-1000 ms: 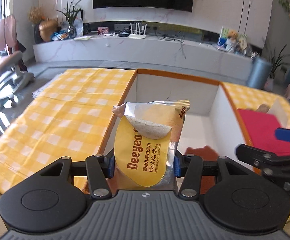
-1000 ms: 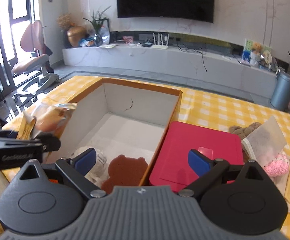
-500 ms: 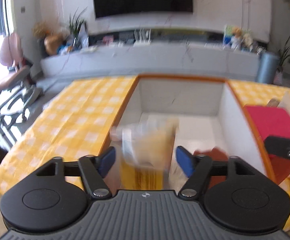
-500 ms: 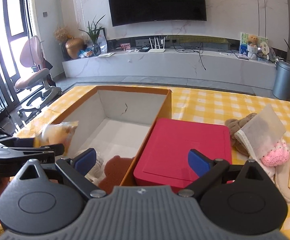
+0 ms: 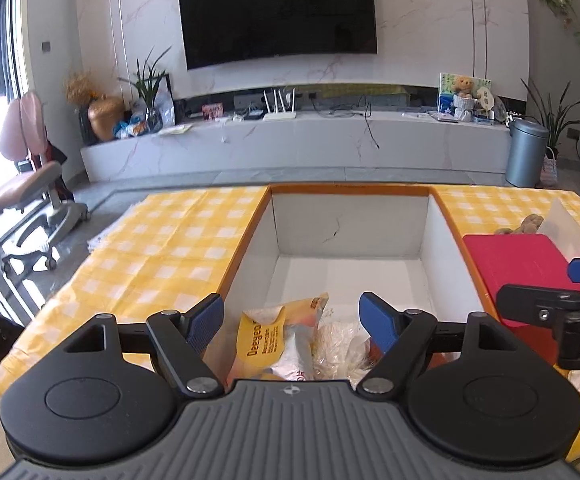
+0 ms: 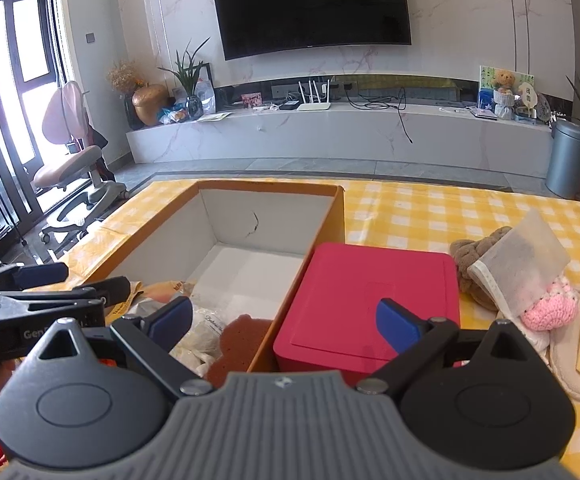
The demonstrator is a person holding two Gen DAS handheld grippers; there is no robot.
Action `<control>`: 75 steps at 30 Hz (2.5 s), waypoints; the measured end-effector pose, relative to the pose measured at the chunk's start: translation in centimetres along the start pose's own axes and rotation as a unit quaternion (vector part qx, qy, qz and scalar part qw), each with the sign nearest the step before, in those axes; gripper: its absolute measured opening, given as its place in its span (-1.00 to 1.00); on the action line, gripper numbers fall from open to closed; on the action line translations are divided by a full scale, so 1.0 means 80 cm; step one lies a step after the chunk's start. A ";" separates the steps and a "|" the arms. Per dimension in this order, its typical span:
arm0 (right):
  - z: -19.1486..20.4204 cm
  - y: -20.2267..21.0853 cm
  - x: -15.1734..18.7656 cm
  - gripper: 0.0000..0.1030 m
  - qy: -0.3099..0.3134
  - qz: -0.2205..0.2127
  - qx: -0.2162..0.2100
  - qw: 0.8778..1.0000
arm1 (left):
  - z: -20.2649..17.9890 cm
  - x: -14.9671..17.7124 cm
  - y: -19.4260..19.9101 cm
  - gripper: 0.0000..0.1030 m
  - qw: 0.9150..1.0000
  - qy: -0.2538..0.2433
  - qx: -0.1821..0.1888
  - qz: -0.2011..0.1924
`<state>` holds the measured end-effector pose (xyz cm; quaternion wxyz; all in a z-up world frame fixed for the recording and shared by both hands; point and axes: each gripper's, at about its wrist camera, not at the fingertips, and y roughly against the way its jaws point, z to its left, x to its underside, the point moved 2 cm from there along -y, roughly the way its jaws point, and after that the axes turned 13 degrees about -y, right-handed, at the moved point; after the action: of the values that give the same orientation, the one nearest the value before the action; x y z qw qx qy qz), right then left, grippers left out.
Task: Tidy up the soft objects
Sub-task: 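Open the left tool over the white box to drop the Deeyeo wipes pack, then move both tools over the remaining soft items on the tablecloth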
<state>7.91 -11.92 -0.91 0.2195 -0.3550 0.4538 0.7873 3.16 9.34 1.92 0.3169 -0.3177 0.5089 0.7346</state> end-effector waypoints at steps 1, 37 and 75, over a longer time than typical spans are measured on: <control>-0.001 0.001 0.000 0.87 0.000 -0.002 0.001 1.000 | -0.001 -0.001 0.002 0.76 1.000 -0.001 0.003 -0.001; -0.173 0.140 -0.055 0.95 -0.034 -0.105 0.174 0.978 | -0.164 -0.057 0.077 0.74 0.992 -0.061 0.101 -0.054; -0.352 0.061 -0.011 0.95 -0.188 0.031 0.262 0.946 | -0.418 0.034 -0.090 1.00 0.974 -0.101 0.191 0.070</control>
<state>15.37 -38.80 -6.99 0.3612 -0.1168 0.6054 0.6996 12.05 -19.95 -13.54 0.3693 -0.1386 0.6261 0.6726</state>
